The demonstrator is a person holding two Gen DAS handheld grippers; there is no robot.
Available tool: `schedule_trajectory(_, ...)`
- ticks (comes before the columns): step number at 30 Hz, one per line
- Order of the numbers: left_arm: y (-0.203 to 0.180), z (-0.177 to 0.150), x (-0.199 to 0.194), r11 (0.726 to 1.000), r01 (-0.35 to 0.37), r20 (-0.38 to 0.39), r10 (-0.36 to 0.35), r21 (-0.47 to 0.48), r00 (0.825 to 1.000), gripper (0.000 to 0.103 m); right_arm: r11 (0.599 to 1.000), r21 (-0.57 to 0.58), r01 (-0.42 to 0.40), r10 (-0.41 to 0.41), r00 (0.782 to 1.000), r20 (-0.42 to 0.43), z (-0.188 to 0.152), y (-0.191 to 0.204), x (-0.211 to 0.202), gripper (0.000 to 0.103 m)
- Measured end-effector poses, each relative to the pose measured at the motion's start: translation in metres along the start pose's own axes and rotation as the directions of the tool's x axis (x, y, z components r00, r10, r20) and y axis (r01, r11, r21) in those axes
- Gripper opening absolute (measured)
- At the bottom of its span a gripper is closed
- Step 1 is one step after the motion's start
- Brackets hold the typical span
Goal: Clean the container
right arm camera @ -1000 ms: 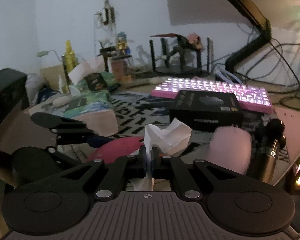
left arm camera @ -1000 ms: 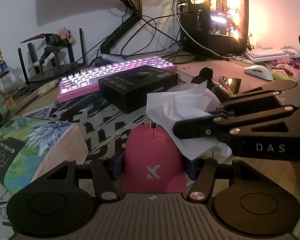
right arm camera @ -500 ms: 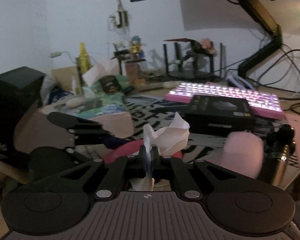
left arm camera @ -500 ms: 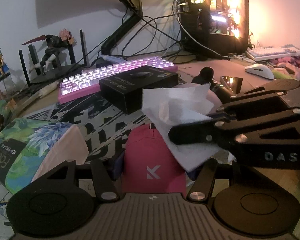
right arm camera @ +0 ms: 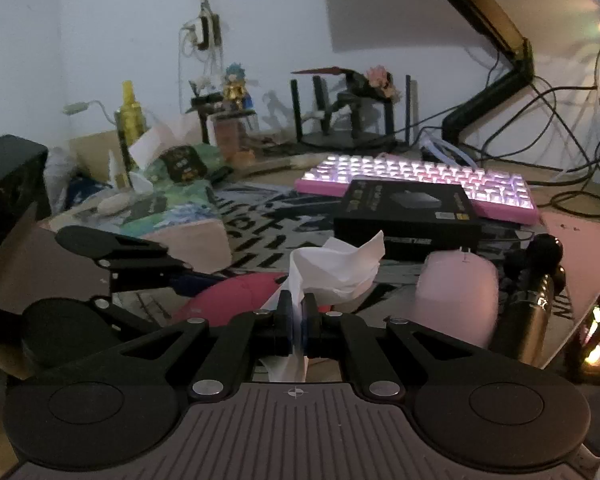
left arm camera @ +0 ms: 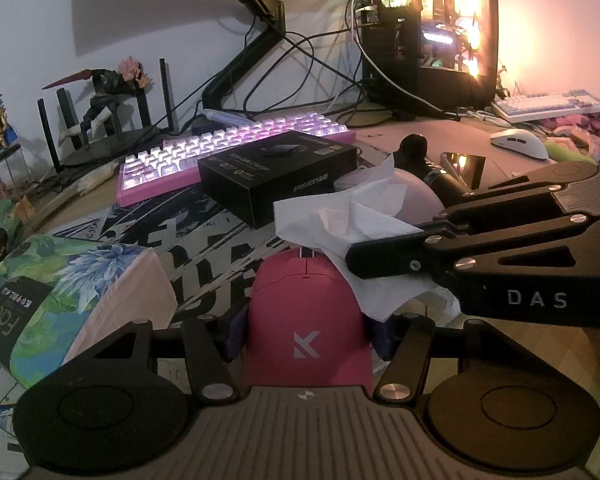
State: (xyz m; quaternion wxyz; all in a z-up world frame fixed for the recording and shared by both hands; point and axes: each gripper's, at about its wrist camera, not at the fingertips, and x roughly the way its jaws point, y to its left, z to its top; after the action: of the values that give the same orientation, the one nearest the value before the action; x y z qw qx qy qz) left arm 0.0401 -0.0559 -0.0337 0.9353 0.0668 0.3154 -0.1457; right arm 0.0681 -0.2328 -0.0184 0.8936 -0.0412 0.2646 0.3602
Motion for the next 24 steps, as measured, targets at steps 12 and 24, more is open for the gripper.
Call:
schedule_trajectory(12,0.0000,0.0002,0.0005,1.000,-0.001,0.000,0.001,-0.003,1.000,0.059,0.998,-0.030,-0.047,0.048,0.999,0.019,-0.0005,0.0038,-0.0026,0.005)
schedule_trajectory(24,0.0006,0.0003,0.0006,1.000,0.000,0.001,0.000,-0.001,1.000,0.059,0.998,-0.047,-0.050,0.052,0.998,0.022,-0.0007,0.0089,-0.0031,0.005)
